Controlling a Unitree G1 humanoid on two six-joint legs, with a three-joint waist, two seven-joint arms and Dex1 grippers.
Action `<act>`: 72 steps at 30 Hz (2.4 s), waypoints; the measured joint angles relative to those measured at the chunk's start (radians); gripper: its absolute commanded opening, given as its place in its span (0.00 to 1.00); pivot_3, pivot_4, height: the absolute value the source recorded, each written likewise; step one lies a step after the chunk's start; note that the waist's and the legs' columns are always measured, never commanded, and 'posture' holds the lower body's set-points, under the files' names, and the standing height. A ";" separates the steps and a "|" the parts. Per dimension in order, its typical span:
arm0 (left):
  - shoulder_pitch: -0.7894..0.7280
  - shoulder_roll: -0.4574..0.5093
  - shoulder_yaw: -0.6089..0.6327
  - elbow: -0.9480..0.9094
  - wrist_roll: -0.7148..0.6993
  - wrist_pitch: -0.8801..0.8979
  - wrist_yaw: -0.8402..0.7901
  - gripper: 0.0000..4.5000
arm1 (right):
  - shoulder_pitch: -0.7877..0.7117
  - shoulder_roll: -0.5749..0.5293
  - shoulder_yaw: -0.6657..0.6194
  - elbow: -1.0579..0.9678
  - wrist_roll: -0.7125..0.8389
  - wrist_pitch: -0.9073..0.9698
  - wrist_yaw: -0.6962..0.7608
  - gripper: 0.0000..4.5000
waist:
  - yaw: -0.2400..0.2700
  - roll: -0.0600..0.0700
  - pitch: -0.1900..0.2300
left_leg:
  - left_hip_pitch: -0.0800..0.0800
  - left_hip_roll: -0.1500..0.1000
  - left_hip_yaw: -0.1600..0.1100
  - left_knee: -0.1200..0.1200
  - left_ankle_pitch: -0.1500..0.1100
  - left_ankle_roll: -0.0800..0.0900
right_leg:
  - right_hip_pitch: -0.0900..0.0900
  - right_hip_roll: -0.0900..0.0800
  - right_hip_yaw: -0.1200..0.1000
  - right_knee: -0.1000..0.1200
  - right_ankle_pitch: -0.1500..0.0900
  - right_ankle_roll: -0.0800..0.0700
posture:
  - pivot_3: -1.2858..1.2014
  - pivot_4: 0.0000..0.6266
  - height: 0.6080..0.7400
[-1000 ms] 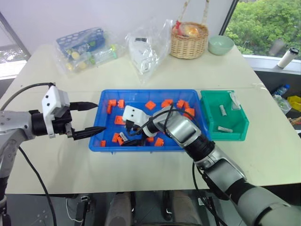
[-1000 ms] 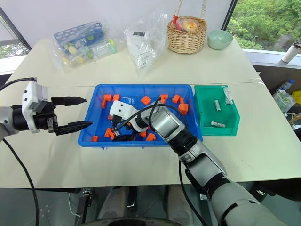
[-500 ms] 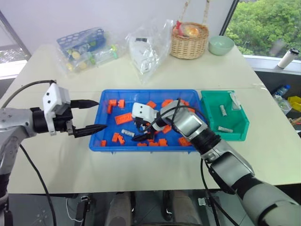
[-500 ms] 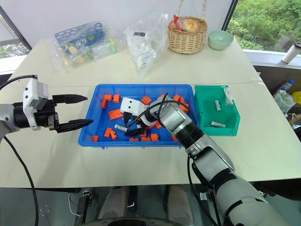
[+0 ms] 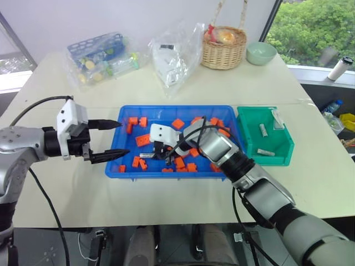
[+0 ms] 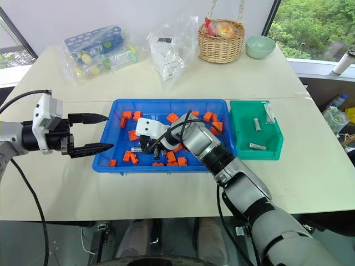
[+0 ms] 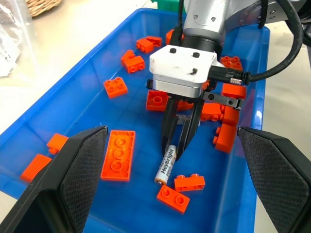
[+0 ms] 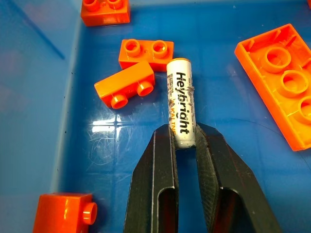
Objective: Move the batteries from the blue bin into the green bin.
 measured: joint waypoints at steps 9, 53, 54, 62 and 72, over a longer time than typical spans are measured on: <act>-0.002 -0.025 -0.022 -0.048 -0.044 0.020 -0.020 1.00 | 0.013 -0.280 -0.333 -0.366 0.160 0.382 -0.016 0.01 | 0.023 0.000 0.001 | -0.002 -0.001 -0.001 0.001 0.000 0.000 | 0.000 -0.002 -0.001 -0.002 0.000 0.000 | 0.52 0.24 0.97; -0.054 -0.108 -0.068 0.008 0.017 -0.023 0.048 1.00 | 0.149 -0.181 -0.250 -0.534 0.478 0.721 -0.392 0.89 | 0.003 0.000 0.001 | -0.002 0.000 -0.001 0.001 0.000 0.001 | 0.001 0.000 0.000 -0.002 0.000 0.000 | 0.52 0.24 0.97; -0.052 -0.108 -0.067 0.001 0.014 -0.022 0.049 1.00 | 0.148 -0.177 -0.247 -0.513 0.476 0.719 -0.398 0.89 | 0.003 0.000 0.001 | -0.002 0.000 -0.001 0.001 0.000 0.001 | 0.001 0.000 0.000 -0.002 0.000 0.000 | 0.52 0.24 0.97; -0.052 -0.108 -0.056 -0.008 0.005 -0.008 0.060 1.00 | 0.138 -0.155 -0.206 -0.428 0.455 0.661 -0.411 0.89 | 0.003 0.000 0.001 | -0.001 0.000 -0.001 0.001 0.000 0.001 | 0.001 0.000 0.000 -0.002 0.000 0.000 | 0.52 0.24 0.97; -0.082 -0.107 -0.056 0.003 0.005 -0.008 0.054 1.00 | 0.134 -0.133 -0.119 -0.370 0.397 0.552 -0.396 0.16 | 0.003 -0.001 0.001 | -0.001 0.000 -0.001 0.001 0.000 0.001 | 0.001 0.000 0.000 -0.002 0.000 0.000 | 0.52 0.24 0.97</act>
